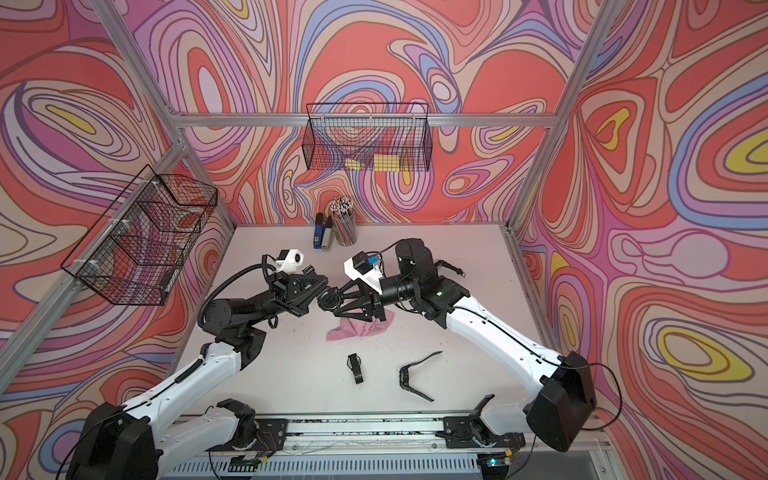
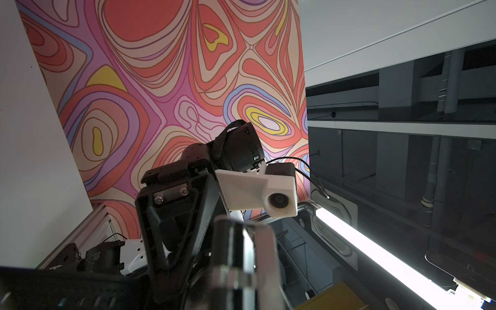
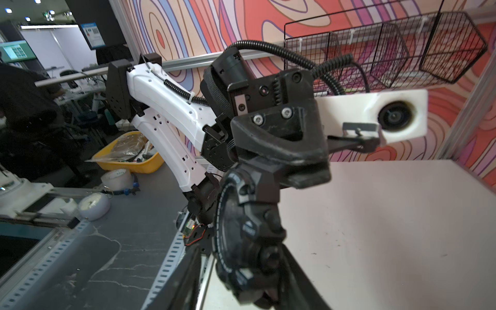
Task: Wipe the watch dial
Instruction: Adjust the watch.
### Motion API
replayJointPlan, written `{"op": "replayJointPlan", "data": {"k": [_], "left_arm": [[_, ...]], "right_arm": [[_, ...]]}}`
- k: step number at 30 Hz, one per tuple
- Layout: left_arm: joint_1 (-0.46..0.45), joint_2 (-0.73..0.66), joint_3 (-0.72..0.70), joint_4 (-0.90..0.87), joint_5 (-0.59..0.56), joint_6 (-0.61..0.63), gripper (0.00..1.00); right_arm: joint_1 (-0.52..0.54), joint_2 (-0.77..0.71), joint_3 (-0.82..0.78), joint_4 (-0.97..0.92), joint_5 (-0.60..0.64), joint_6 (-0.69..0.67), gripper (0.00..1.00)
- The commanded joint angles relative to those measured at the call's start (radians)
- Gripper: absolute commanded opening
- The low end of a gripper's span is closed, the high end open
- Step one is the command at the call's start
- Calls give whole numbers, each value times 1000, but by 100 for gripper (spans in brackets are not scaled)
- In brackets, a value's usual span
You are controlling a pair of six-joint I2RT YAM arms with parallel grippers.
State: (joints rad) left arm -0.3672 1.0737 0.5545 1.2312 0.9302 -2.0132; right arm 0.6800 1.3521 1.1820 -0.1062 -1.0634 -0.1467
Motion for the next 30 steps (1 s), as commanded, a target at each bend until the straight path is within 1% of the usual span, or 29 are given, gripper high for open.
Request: {"op": "replayJointPlan", "data": {"k": [1,3,6,9,16,21,22,24,28,29,30], "left_arm": [[-1,-13,10,89,-13,-35,0],[-2,-15,16,89,-13,-35,0],[-2,-16,16,89,-22,-36,0],[-1,-10,10,90,-29,-37,0],[-2,0,10,89,-45,-36,0],[-1,-6,7,89,-53,-37,0],[-1,-6,7,90,-52,-37,0],[-3,-8,6,89,-48,-38,0],[-1,-11,-9,89,-53,-37,0],[-1,-13,-12,89,-55,-34,0],[-2,-15,-14,89,-54,-30,4]], "right_arm": [[10,2,-26,18,-27,7,33],[12,-6,-42,20,-29,10,28],[12,-21,-66,39,-28,22,25],[13,-31,-79,48,-33,33,23],[25,-30,-94,40,-38,34,33],[36,-20,-96,30,-24,22,33],[38,-18,-95,31,-19,22,32],[39,-18,-94,38,-13,23,25],[39,-14,-81,40,-4,30,1],[39,-12,-78,37,-1,31,0],[39,-11,-77,37,2,35,0]]}}
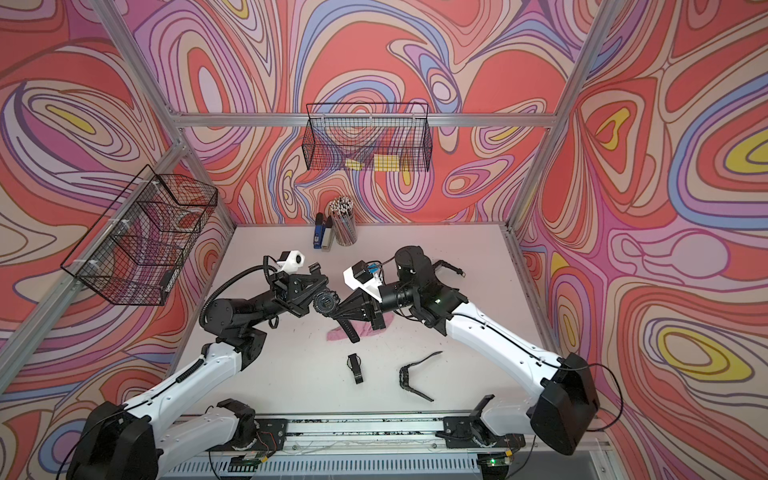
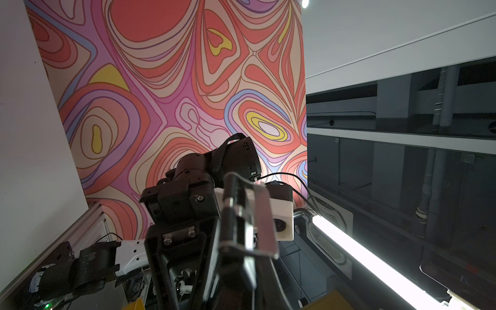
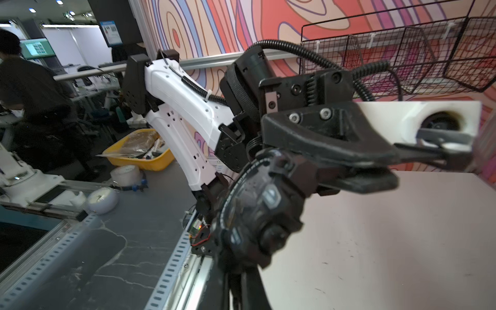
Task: Wipe the watch dial
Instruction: Adjust the watch.
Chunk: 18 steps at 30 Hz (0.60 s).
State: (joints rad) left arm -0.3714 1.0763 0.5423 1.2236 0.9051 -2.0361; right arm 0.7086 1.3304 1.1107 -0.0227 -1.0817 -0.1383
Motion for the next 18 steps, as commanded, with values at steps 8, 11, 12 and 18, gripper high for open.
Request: {"op": "replayJointPlan", "data": {"k": [8,11,12,18], "left_arm": [[3,-78,-57,95,-36,26,54],[3,-122,-70,84,-34,41,57],[1,-137,-73,64,-24,50,57],[-18,-215,-66,-168,39,178,57]], "right_arm": [[9,1,-8,-60,46,32,0],[9,9,2,-65,46,35,0],[9,13,7,-70,45,35,0],[9,31,27,-60,20,50,0]]}}
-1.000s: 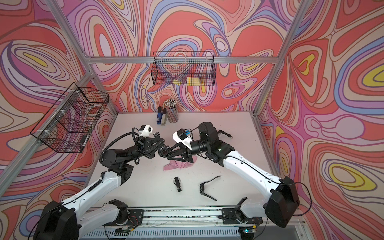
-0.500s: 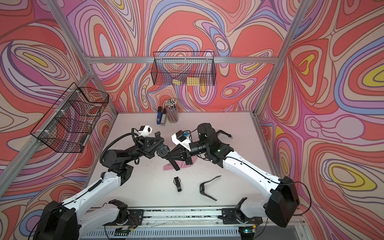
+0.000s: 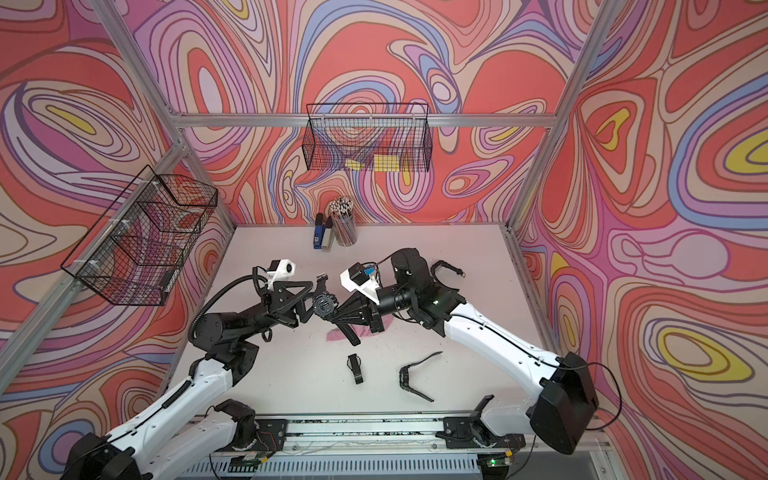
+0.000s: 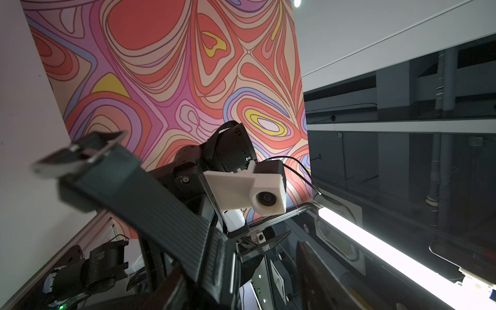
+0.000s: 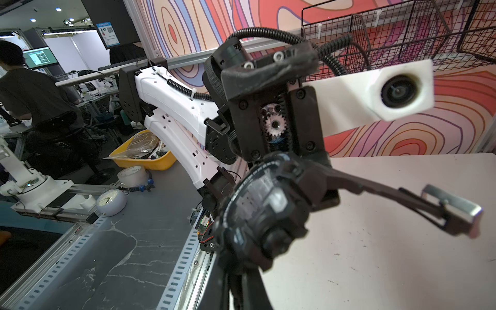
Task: Wipe the watch dial
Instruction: Adjust the watch.
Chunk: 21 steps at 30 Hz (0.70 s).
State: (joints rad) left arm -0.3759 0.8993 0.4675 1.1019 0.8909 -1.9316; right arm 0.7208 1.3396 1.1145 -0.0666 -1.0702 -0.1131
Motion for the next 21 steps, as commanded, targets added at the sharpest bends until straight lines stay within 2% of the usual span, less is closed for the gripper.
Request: {"op": "replayJointPlan", "data": {"k": [1,4,9,12,17,19,21], "left_arm": [[-16,-39,16,-55,62,85,57],[-29,-28,38,-108,87,120,54],[-42,-4,102,-196,119,189,43],[-42,4,114,-206,125,199,37],[-42,21,113,-165,105,180,32],[-42,28,103,-131,93,160,32],[-42,37,99,-94,86,140,39]], "right_arm": [[-3,27,28,-16,4,27,0],[-3,42,45,-32,-14,26,0],[-4,55,59,-56,-31,26,0],[-3,52,60,-74,-42,17,0],[-3,44,56,-152,-60,-44,0],[-4,39,49,-170,-67,-65,0],[-3,32,39,-184,-69,-86,0]]}}
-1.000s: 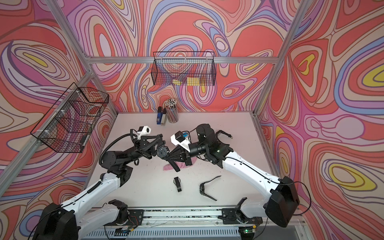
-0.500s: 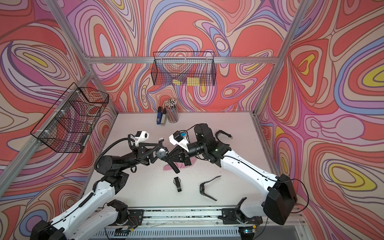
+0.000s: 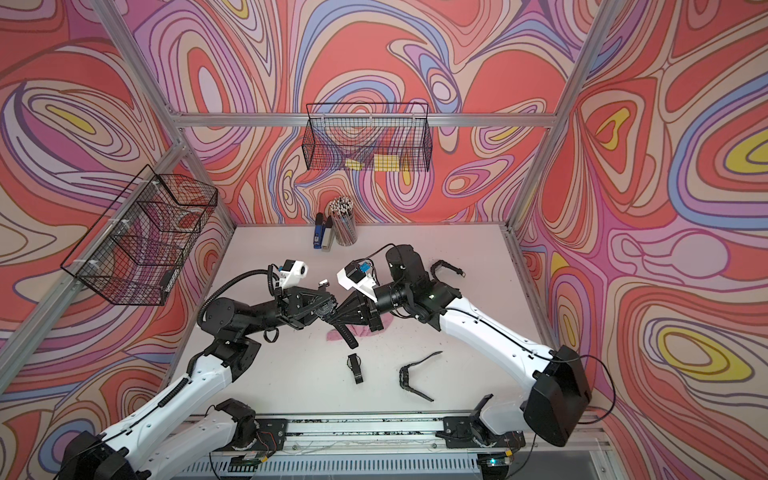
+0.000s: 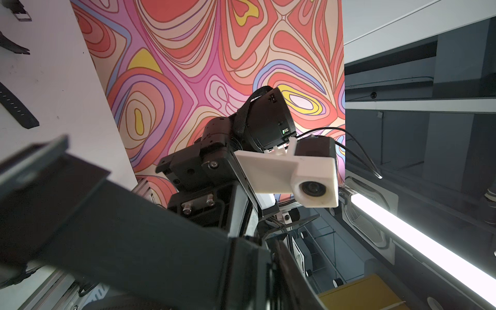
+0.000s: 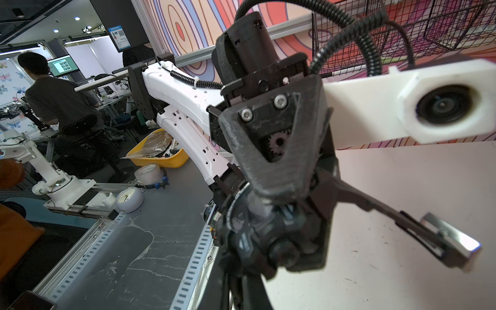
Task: Wipe the watch dial
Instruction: Adjust the watch.
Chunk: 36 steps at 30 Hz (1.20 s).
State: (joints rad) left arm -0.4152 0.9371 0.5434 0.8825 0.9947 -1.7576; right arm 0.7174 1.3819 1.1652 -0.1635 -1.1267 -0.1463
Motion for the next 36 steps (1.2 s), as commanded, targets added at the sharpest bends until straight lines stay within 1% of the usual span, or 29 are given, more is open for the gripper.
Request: {"op": "replayJointPlan", "data": {"k": [1,6,7,9,11,12,14,17,18,22,24,25,28,30,31,32,33,35,36], "left_arm": [[-2,4,21,140,-21,-44,43],[-2,27,-3,230,-52,-99,45],[-3,37,-10,261,-59,-118,43],[-3,49,-16,288,-51,-132,32],[-8,45,-17,265,-45,-120,20],[-9,40,-17,253,-46,-112,16],[-11,29,-8,224,-42,-97,9],[-12,22,7,220,-38,-99,1],[-11,21,9,225,-41,-102,0],[-12,16,5,230,-53,-108,0],[-12,15,-3,231,-59,-108,0],[-11,15,-8,236,-64,-111,0],[-11,21,-19,277,-90,-135,0],[-10,30,-73,332,-127,-165,0],[-8,36,-89,369,-150,-185,0],[-1,42,-105,410,-170,-204,0],[6,45,-118,437,-184,-216,0],[22,31,-141,434,-205,-214,0],[30,21,-151,434,-216,-215,0]], "right_arm": [[0,-16,-19,-88,-7,-59,0],[0,-48,-41,-100,34,-102,0],[-1,-53,-43,-100,45,-107,0],[0,-60,-43,-104,57,-114,0],[0,-57,-38,-106,59,-116,0],[0,-53,-34,-106,59,-118,0],[1,-44,-27,-107,59,-119,0],[0,-31,-21,-107,58,-119,0],[0,-28,-19,-109,60,-119,0],[0,-25,-20,-111,74,-117,0],[1,-27,-21,-112,86,-113,3],[0,-28,-20,-114,94,-113,7],[1,-40,-22,-119,134,-102,34],[1,-54,-30,-125,196,-75,51],[-1,-66,-40,-122,250,-47,62],[-9,-81,-60,-115,299,-14,71],[-21,-96,-82,-104,319,11,77],[-62,-137,-145,-54,340,81,94],[-82,-161,-175,-32,362,111,98]]}}
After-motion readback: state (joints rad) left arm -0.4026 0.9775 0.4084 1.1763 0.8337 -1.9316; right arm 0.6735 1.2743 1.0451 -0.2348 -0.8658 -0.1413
